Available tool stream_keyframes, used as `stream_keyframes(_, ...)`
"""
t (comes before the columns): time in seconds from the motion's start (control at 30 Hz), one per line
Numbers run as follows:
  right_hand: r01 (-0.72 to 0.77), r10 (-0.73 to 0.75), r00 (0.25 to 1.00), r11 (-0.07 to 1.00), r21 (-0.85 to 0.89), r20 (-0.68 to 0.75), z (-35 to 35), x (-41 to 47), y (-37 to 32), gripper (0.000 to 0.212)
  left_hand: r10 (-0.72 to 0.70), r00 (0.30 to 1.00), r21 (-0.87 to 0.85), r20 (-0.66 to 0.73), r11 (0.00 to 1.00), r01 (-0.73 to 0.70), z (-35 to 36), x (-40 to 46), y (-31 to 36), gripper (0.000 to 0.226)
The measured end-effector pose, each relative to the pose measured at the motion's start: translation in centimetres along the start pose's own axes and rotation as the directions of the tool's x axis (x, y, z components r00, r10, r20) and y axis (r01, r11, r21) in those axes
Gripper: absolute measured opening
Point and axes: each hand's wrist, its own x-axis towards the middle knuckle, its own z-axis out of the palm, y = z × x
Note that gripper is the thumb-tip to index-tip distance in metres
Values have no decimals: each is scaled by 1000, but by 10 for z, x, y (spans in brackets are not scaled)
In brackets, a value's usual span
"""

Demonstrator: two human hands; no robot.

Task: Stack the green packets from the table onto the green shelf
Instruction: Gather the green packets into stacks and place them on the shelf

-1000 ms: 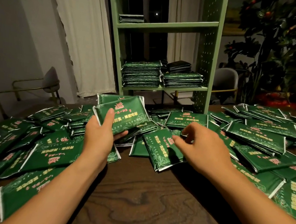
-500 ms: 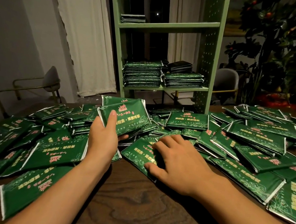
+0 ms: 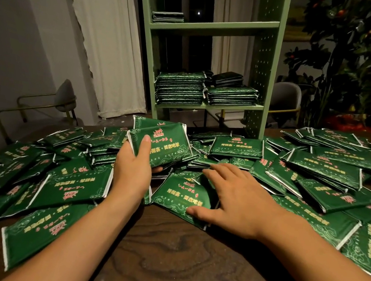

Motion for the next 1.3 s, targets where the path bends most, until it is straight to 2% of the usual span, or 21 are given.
stream_keyframes(0.1,-14,14,999,1000,3,33,0,-1,1,99,-2,1000,7,8,1000,2,0,-2,1,24)
stream_keyframes(0.23,63,-63,998,998,-12,-5,1,8,-6,97,-7,1000,15,-3,1000,7,0,-1,1,24)
stream_keyframes(0.5,-29,31,976,1000,-13,217,-8,46,-27,94,-21,1000,11,13,1000,21,0,-1,2,26)
stream_keyframes(0.67,-57,38,969,996,70,245,-24,48,-34,93,-16,1000,61,10,998,15,-3,1,2,34)
stream_keyframes(0.77,-78,52,978,989,127,200,-27,46,-35,85,-3,1000,93,8,996,2,-5,0,4,58)
stream_keyframes(0.8,-74,52,987,987,142,153,-27,45,-36,80,2,1000,104,9,995,-3,-5,1,3,58)
stream_keyframes(0.87,-64,52,997,966,251,53,-25,44,-36,60,13,1000,93,-3,996,-13,-6,2,3,35)
stream_keyframes(0.9,-59,54,998,935,349,22,-25,43,-35,49,7,1000,95,-14,995,-5,-7,3,3,31)
stream_keyframes(0.97,-54,74,997,837,545,-16,-22,43,-30,31,-18,999,82,-34,996,20,-7,4,3,33)
stream_keyframes(1.03,-23,156,980,701,713,-122,-19,42,-22,21,-4,998,56,-60,998,7,-8,6,0,32)
stream_keyframes(1.1,50,324,922,445,894,-213,-20,38,-14,13,14,997,60,-75,998,-10,-8,7,-1,33)
stream_keyframes(1.2,124,491,865,-11,992,-102,-29,32,-4,7,74,996,65,-43,995,-71,-8,5,-2,21)
stream_keyframes(1.23,121,492,869,-116,986,-48,-32,28,-1,5,80,997,53,-23,996,-79,-7,4,-2,17)
stream_keyframes(1.3,88,453,890,-261,961,42,-35,24,1,8,75,997,24,8,997,-75,-6,5,-3,20)
